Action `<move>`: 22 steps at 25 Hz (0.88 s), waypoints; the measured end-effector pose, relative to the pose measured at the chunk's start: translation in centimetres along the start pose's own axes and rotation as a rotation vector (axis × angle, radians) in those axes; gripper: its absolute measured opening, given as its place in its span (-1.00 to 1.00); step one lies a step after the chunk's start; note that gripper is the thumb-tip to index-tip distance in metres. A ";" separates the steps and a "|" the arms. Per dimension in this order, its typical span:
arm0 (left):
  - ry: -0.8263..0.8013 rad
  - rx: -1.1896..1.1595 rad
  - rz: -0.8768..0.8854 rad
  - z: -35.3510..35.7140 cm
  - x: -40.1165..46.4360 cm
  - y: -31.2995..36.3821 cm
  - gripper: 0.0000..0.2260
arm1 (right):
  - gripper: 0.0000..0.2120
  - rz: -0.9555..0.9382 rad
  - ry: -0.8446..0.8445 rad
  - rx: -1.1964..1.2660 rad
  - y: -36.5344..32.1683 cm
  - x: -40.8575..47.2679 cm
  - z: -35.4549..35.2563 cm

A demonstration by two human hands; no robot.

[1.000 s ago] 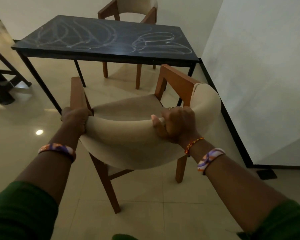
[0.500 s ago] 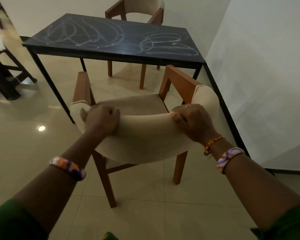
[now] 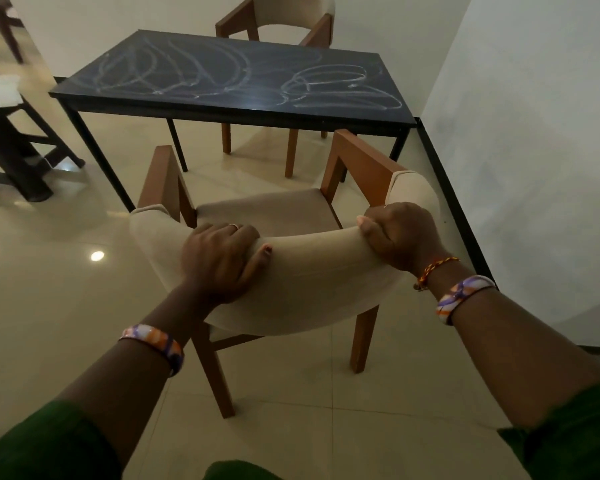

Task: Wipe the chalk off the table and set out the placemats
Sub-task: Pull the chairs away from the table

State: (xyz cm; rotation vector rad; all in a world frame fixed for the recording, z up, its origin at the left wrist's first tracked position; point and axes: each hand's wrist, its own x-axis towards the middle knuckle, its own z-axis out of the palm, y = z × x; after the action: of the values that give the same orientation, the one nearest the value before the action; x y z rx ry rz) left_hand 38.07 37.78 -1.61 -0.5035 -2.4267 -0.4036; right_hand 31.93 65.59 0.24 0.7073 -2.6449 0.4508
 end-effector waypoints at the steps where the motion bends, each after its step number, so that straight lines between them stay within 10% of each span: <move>1: 0.020 -0.011 0.018 0.1 0.1 -0.2 -0.37 | -0.39 0.022 0.033 0.001 0.0 0.0 0.3; 22: -0.006 -0.130 0.131 -7.1 -4.3 -14.5 -0.49 | -0.45 0.192 0.380 0.025 -16.6 0.7 6.3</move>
State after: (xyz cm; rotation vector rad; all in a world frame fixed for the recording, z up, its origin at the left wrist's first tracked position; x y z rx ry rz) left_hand 38.40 21.10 -1.26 -0.7171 -2.3669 -0.5060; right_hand 38.52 49.21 -1.59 0.3338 -2.3554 0.6056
